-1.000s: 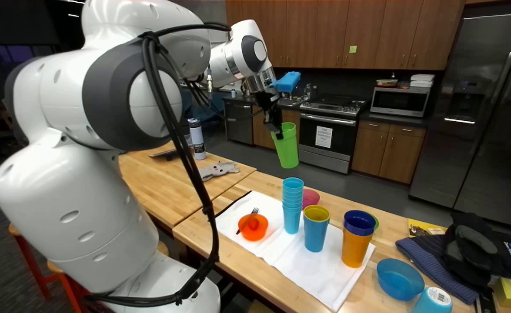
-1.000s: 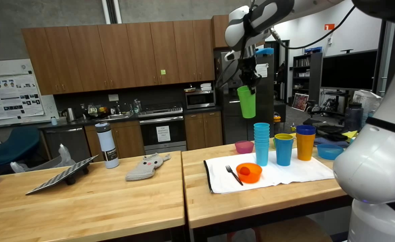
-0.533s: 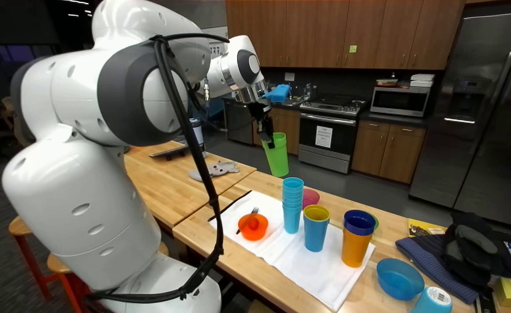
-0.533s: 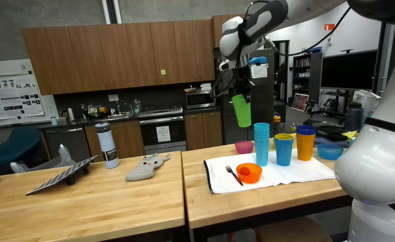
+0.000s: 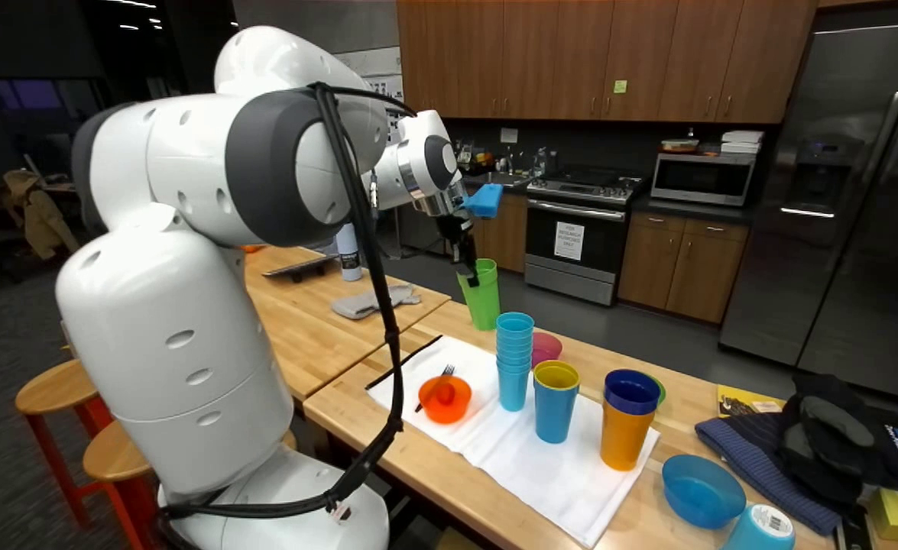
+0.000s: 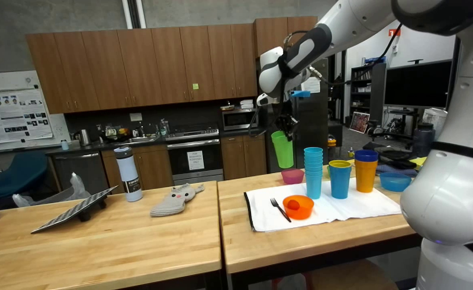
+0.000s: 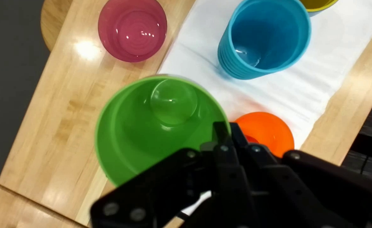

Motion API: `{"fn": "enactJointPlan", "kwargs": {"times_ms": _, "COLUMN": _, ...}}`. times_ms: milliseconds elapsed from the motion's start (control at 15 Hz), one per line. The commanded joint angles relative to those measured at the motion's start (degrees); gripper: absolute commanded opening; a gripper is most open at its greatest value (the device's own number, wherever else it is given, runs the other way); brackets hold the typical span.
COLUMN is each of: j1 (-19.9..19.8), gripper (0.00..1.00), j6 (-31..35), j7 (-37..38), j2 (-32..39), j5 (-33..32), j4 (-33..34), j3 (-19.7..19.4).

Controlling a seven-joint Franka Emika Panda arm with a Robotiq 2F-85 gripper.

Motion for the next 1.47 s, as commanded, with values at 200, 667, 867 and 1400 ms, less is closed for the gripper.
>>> {"fn": "enactJointPlan", "kwargs": {"times_ms": 200, "j1": -0.4, "gripper": 0.01, "j6": 2.1, "j7": 3.0, "j2": 3.9, "j5": 1.4, "j4": 0.3, "j3": 0.0}}
{"fn": "enactJointPlan", "kwargs": {"times_ms": 667, "j1": -0.6, "gripper": 0.01, "j6": 1.9, "j7": 4.5, "j2": 5.9, "j5": 4.8, "j4": -0.3, "j3": 0.1}}
{"fn": "enactJointPlan", "kwargs": {"times_ms": 867, "j1": -0.7, "gripper": 0.01, "j6": 3.3, "j7": 4.7, "j2": 5.9, "j5": 3.3, "j4": -1.6, "j3": 0.1}}
{"fn": "enactJointPlan", "kwargs": {"times_ms": 1400, "j1": -1.8, "gripper": 0.01, "j6": 10.2, "j7": 3.9, "j2": 7.9, "j5": 2.1, "j4": -6.5, "j3": -0.5}}
